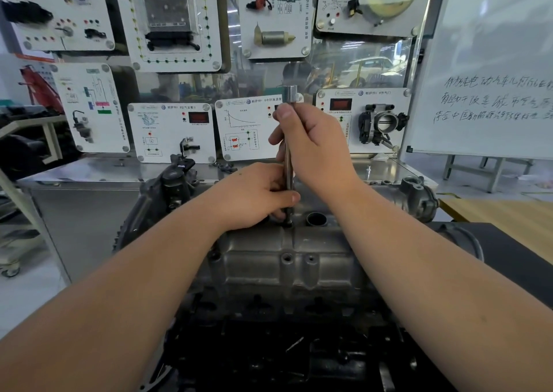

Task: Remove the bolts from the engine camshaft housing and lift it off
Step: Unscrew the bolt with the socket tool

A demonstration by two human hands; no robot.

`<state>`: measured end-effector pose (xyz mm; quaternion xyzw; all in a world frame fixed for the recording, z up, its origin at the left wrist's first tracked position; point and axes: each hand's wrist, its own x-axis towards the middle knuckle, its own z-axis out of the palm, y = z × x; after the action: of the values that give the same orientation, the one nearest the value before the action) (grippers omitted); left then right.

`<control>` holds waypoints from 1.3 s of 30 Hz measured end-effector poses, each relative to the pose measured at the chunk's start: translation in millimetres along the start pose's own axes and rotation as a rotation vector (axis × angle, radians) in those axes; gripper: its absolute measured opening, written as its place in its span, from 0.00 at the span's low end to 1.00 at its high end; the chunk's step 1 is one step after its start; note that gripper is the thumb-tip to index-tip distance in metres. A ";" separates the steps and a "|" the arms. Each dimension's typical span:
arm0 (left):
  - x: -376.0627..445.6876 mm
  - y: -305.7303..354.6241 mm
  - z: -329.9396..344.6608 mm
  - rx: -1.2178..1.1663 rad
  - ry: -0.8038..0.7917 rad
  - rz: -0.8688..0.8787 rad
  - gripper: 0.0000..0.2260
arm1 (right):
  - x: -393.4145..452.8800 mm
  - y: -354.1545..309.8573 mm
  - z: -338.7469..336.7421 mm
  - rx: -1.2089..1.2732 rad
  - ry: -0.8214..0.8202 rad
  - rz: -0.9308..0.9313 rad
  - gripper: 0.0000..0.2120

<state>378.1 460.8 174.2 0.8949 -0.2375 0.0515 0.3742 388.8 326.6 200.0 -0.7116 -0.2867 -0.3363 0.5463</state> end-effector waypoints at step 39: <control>-4.0 -1.7 0.9 0.053 0.006 0.031 0.05 | -5.8 -0.5 -0.3 -0.028 0.001 0.045 0.10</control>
<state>375.2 462.7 171.3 0.9005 -0.2487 0.0665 0.3504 384.9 326.1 195.7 -0.7253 -0.2656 -0.3279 0.5439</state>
